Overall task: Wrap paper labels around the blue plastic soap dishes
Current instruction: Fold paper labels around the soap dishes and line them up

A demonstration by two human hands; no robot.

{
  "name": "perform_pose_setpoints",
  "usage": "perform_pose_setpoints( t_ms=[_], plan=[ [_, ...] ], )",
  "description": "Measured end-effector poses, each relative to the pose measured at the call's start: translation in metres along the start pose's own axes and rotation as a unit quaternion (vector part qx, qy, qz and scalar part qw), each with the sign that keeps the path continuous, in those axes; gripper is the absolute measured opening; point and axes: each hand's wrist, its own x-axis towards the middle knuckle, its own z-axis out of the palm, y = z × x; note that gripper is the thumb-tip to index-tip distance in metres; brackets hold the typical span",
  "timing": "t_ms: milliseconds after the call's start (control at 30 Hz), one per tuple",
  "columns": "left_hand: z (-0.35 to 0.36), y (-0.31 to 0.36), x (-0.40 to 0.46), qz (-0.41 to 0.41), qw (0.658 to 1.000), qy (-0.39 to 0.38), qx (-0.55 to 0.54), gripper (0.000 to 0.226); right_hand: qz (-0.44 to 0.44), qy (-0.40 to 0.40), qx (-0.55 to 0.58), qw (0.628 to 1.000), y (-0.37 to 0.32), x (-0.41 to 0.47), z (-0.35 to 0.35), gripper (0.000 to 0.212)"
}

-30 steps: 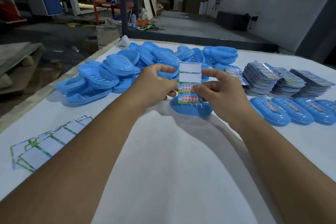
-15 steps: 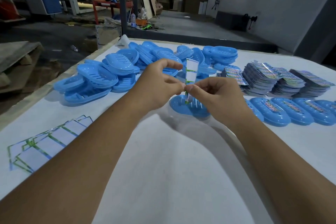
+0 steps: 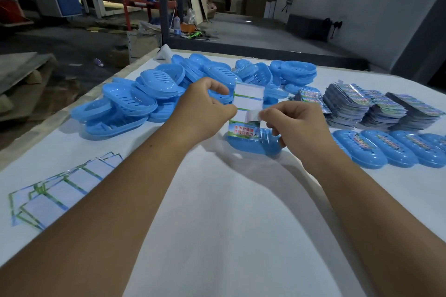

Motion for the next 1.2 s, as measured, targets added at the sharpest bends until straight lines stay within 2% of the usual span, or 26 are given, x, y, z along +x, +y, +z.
perform_pose_setpoints(
  t_ms=[200,367,433,533,600,800,900,967,1067,1133,1200],
  plan=[
    [-0.01,-0.006,0.009,-0.021,0.996,0.035,0.077,0.015,0.049,0.019,0.041,0.998,-0.004,0.002,-0.003,0.015],
    [-0.018,-0.011,0.008,-0.051,0.985,0.015,0.161,0.012,0.059,0.04,0.05,0.996,-0.004,0.004,-0.007,0.027],
    [-0.023,-0.012,0.007,-0.066,0.973,-0.016,0.22,0.014,0.06,0.037,0.047,0.996,-0.004,0.004,-0.006,0.025],
    [-0.029,-0.01,0.003,-0.102,0.947,-0.126,0.276,0.022,0.062,0.033,0.045,0.997,-0.004,0.003,-0.005,0.019],
    [-0.033,-0.009,-0.001,-0.111,0.935,-0.167,0.291,0.021,0.063,0.032,0.042,0.997,-0.005,0.003,-0.004,0.018],
    [-0.041,-0.005,-0.006,-0.117,0.889,-0.172,0.408,0.016,0.052,0.027,0.038,0.998,-0.004,0.002,-0.005,0.017],
    [-0.044,-0.006,-0.006,-0.115,0.874,-0.133,0.452,0.019,0.044,0.027,0.026,0.998,-0.002,0.002,-0.003,0.022],
    [-0.04,-0.006,-0.004,-0.093,0.893,-0.081,0.434,0.022,0.033,0.03,0.004,0.999,-0.001,0.002,-0.001,0.027],
    [-0.021,0.0,-0.003,-0.033,0.967,-0.019,0.252,0.024,0.007,0.027,-0.024,0.999,0.0,0.0,0.002,0.023],
    [-0.007,0.008,-0.007,0.003,0.993,-0.036,0.113,0.018,-0.016,0.024,-0.042,0.999,0.001,-0.001,0.003,0.023],
    [0.003,0.011,-0.011,0.017,0.997,-0.067,0.038,0.017,-0.029,0.022,-0.052,0.998,0.001,-0.002,0.005,0.025]
  ],
)
